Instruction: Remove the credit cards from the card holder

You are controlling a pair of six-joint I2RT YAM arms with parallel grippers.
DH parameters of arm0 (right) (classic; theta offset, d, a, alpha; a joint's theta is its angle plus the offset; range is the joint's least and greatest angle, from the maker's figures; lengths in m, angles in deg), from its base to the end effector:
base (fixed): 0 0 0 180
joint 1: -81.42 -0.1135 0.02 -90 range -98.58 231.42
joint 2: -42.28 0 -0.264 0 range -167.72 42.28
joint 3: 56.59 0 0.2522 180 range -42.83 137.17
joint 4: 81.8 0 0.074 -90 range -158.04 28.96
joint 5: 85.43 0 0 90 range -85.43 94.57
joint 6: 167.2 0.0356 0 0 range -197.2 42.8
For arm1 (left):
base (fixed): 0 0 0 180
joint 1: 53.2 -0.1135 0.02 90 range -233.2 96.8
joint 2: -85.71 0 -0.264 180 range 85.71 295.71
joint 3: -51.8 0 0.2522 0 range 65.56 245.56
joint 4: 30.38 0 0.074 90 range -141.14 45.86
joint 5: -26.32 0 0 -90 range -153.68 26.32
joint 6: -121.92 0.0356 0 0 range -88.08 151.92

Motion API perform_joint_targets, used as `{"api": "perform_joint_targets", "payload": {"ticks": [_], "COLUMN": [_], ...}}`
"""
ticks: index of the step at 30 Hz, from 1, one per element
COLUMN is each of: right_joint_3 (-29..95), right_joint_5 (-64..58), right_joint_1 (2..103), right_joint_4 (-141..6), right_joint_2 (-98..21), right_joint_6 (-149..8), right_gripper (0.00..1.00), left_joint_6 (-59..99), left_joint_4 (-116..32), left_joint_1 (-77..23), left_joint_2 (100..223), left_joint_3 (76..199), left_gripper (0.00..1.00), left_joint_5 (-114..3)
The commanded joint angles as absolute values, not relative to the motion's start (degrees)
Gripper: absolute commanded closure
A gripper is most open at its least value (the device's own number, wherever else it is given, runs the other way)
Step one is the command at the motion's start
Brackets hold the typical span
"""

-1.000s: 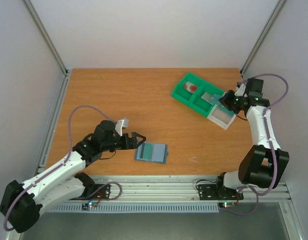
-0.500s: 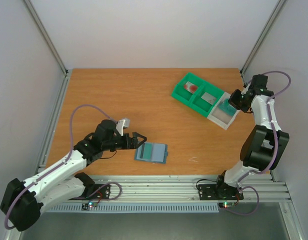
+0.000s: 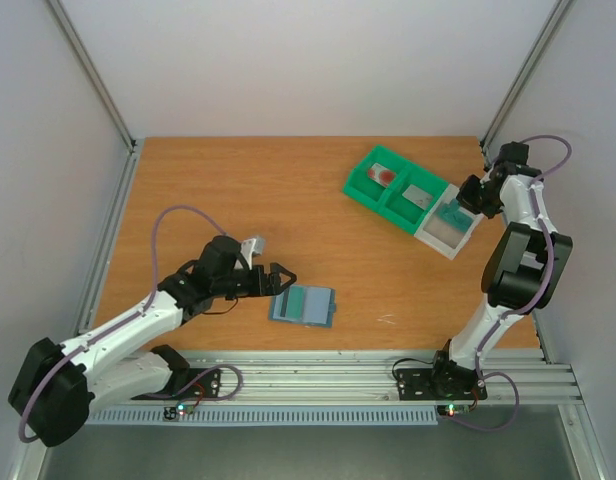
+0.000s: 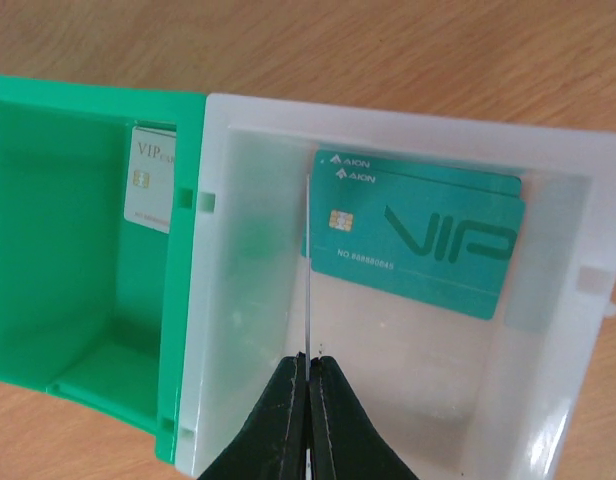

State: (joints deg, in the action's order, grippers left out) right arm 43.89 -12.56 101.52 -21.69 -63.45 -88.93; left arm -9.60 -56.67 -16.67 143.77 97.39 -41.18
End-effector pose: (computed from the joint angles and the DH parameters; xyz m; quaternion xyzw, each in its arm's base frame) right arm 0.3677 -0.1234 0.2464 0.0388 0.9658 0.0821 0.2428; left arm 0.1606 -0.1359 0.2162 0.0458 0.8872 -0.4037 0.2187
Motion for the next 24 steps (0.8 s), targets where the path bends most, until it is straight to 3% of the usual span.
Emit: {"api": "perform_joint_targets", "payload": {"ticks": [1, 19, 24], "right_joint_3": [47.48, 52.18, 53.1], "right_joint_5": [-11.87, -15.14, -13.28], "right_joint_1": [101.8, 101.81, 101.81], "right_joint_4": [-20.5, -19.41, -19.3], "right_joint_2": [-65.71, -72.77, -74.22], "right_joint_6": [-90.3, -91.44, -91.53], "right_gripper": [0.99, 0.98, 0.94], "left_joint_6": [-9.07, -9.53, -9.89], "left_joint_4": [-52.17, -49.94, -49.46], "left_joint_1": [-16.95, -17.02, -17.04], "left_joint_2": [145.96, 150.66, 151.03], "left_joint_3": [99.77, 100.51, 100.3], "left_gripper": [0.01, 0.01, 0.01], "left_joint_5": [-41.08, -41.34, -41.37]}}
